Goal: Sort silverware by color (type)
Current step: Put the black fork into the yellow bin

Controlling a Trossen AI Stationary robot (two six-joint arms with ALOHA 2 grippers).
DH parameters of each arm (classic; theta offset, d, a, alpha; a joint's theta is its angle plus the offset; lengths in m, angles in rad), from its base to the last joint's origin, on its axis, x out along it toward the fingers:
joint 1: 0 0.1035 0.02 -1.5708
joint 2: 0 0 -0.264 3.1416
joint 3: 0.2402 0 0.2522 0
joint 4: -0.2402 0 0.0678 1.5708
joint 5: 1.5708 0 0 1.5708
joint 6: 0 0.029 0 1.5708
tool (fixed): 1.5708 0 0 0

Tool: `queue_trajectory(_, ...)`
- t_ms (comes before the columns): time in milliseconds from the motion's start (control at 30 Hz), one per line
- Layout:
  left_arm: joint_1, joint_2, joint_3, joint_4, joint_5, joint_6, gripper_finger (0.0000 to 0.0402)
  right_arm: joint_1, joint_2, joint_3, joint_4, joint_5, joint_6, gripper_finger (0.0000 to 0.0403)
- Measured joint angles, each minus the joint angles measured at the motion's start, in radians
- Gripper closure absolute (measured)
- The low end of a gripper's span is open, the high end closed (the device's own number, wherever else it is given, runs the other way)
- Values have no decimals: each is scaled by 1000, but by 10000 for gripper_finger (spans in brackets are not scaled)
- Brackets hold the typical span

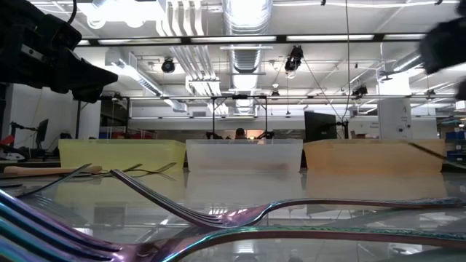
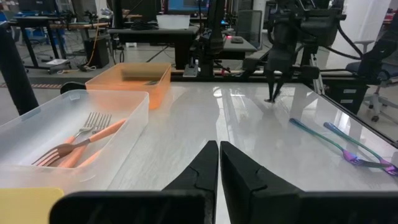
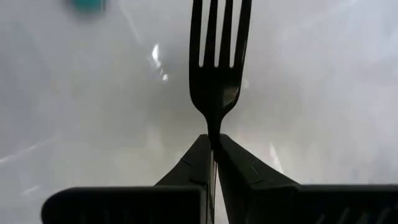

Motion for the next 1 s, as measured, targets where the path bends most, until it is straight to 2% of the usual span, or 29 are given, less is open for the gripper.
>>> queue_trajectory(300,0,0,0,0,0,0,402,-112,-36,63,5,155,-335,394)
queue_trajectory(500,0,0,0,0,0,0,402,-163,-51,112,8,223,-483,394)
queue_trajectory(633,0,1,0,0,0,0,402,-174,-51,138,19,269,-521,394)
queue_trajectory(800,0,1,0,6,-7,8,402,-174,-51,159,62,276,-524,394)
queue_trajectory(867,0,3,0,46,-49,23,402,-174,-51,163,94,276,-525,394)
queue_trajectory(1000,1,7,0,164,-57,-32,402,-174,-51,173,140,276,-539,394)
